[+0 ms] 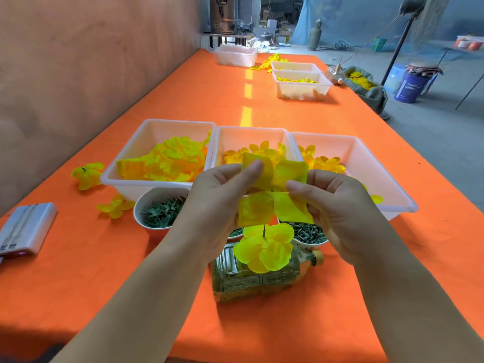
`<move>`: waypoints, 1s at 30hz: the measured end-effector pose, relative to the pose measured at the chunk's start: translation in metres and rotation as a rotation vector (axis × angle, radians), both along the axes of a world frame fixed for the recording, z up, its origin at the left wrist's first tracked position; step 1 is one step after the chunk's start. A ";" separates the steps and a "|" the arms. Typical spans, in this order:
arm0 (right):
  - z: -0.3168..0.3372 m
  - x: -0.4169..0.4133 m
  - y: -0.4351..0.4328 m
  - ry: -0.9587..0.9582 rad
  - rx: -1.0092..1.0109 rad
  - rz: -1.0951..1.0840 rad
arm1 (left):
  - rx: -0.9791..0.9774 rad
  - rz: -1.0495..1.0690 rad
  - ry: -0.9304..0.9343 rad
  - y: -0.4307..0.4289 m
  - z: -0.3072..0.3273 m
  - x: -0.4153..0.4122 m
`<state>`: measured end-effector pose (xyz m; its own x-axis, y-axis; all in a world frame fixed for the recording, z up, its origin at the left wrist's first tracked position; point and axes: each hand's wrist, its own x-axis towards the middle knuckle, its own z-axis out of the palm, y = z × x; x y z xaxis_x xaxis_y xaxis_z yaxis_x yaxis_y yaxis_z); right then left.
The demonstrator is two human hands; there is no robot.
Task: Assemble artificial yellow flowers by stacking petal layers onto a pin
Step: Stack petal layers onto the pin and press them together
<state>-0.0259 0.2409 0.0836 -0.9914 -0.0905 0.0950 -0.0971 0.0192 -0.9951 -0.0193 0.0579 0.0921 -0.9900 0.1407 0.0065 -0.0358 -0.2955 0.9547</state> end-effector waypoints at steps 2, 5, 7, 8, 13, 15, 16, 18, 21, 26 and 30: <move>0.002 0.001 0.002 -0.038 0.001 -0.010 | -0.002 -0.014 -0.100 -0.004 0.002 -0.001; 0.004 0.002 -0.001 -0.126 -0.001 -0.005 | -0.060 -0.037 -0.111 -0.008 -0.001 -0.002; 0.003 0.001 -0.004 -0.163 0.002 -0.002 | -0.114 -0.006 -0.056 -0.007 -0.005 -0.002; 0.003 0.001 -0.006 -0.177 -0.001 0.002 | -0.115 0.014 -0.045 -0.006 -0.007 -0.002; 0.003 0.001 -0.011 -0.251 0.028 0.049 | -0.095 0.050 -0.073 -0.002 -0.015 -0.004; -0.001 0.000 -0.012 -0.277 0.056 0.050 | -0.154 0.048 -0.111 -0.001 -0.019 -0.005; -0.003 -0.001 -0.012 -0.289 0.058 0.047 | -0.168 0.037 -0.131 0.000 -0.020 -0.004; -0.004 -0.001 -0.014 -0.314 0.050 0.039 | -0.159 0.013 -0.173 0.001 -0.021 -0.004; -0.007 0.001 -0.017 -0.345 0.068 0.036 | -0.169 0.001 -0.219 0.004 -0.025 -0.003; -0.009 0.005 -0.019 -0.348 0.054 0.081 | -0.145 0.006 -0.214 0.002 -0.030 0.001; -0.009 0.008 -0.020 -0.329 -0.029 0.107 | -0.101 -0.010 -0.193 -0.002 -0.029 0.003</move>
